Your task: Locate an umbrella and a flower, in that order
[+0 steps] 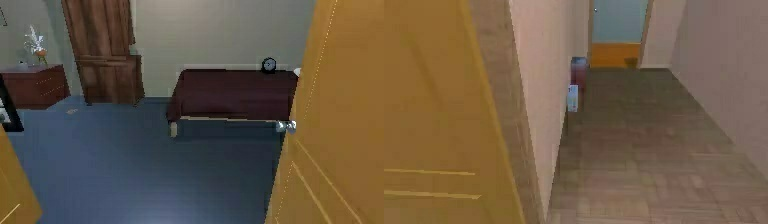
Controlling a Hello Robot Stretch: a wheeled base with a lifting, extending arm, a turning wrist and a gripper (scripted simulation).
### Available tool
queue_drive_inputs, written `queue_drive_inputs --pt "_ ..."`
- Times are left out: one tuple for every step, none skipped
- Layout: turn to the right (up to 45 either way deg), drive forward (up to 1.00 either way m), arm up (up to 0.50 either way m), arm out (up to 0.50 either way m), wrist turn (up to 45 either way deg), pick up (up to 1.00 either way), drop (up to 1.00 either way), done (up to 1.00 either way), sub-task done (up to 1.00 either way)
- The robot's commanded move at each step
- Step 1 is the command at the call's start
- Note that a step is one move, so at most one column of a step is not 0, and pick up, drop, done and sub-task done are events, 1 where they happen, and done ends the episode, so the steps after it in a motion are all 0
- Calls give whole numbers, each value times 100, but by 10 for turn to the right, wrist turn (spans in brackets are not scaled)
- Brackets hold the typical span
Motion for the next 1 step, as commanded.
queue_drive_inputs --pt "0 100 0 0 0 0 0 0 0"
